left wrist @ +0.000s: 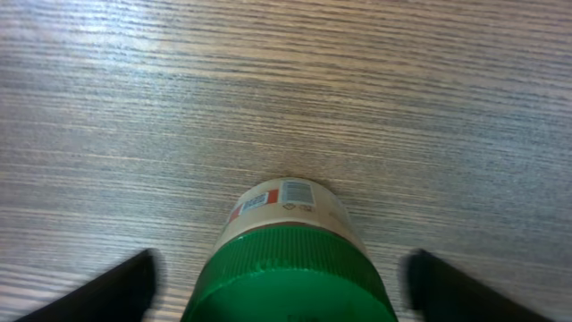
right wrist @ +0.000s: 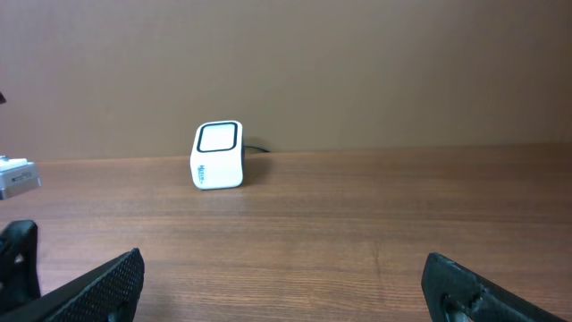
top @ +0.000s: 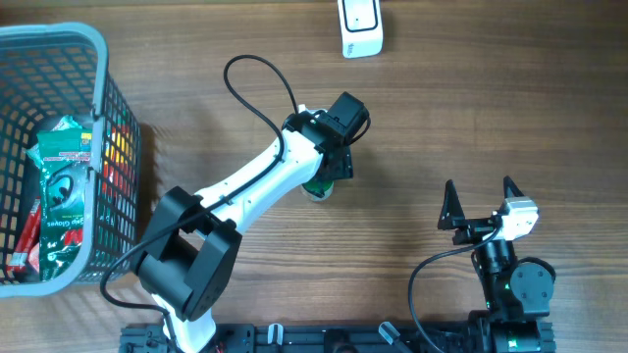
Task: Scan the item barcode
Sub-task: 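Grasp the green-lidded jar with the left gripper and place it on the table, then reach the left gripper into the basket and grasp the green snack bag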
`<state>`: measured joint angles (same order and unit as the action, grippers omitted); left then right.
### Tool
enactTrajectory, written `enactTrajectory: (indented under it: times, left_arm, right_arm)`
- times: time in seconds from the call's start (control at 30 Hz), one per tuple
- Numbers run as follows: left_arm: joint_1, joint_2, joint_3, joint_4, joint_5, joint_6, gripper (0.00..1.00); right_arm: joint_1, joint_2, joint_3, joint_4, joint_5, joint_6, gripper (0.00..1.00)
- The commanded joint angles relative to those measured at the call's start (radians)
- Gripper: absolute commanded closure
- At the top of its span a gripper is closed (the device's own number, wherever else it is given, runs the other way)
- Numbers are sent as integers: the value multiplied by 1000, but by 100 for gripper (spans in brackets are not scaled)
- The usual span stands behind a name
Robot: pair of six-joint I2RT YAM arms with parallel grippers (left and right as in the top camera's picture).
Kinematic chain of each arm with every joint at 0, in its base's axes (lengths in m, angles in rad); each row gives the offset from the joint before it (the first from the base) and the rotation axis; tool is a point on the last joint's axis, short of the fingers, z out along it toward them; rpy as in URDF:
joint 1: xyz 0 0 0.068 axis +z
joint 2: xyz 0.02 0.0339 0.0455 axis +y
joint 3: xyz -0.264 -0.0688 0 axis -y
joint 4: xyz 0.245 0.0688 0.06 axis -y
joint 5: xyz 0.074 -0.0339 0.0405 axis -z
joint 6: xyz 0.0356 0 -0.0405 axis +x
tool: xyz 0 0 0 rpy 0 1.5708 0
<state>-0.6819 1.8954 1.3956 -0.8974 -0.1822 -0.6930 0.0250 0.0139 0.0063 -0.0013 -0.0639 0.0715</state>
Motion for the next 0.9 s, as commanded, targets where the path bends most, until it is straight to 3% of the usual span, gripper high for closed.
enactTrajectory:
  times: [0.0,0.13,0.2,0.4,0.53,0.63,0.77,0.87]
  left_arm:
    - [-1,-9,19,-3,-32,5,0]
    - [0,-99,93,-32,-49,14,0]
    - [2,-193,155,-40,-130,100,0]
    - [63,-434,168,-39,-535,114,0]
    - [175,-543,168,-26,-771,114,0]
    - [332,-592,168,3,-903,114,0]
    - [600,-598,168,10,-887,113,0]
    - [810,-598,168,6,-703,113,0]
  right_arm:
    - [-4,0,-1,3,-13,13,0]
    - [-4,0,-1,3,-13,13,0]
    - [-4,0,-1,3,-13,14,0]
    - [-4,0,-1,3,-13,14,0]
    - [-4,0,-1,3,-13,14,0]
    - [-4,0,-1,3,-13,13,0]
    - [-4,0,-1,3,-13,13,0]
    - [-4,0,-1,3,-13,13,0]
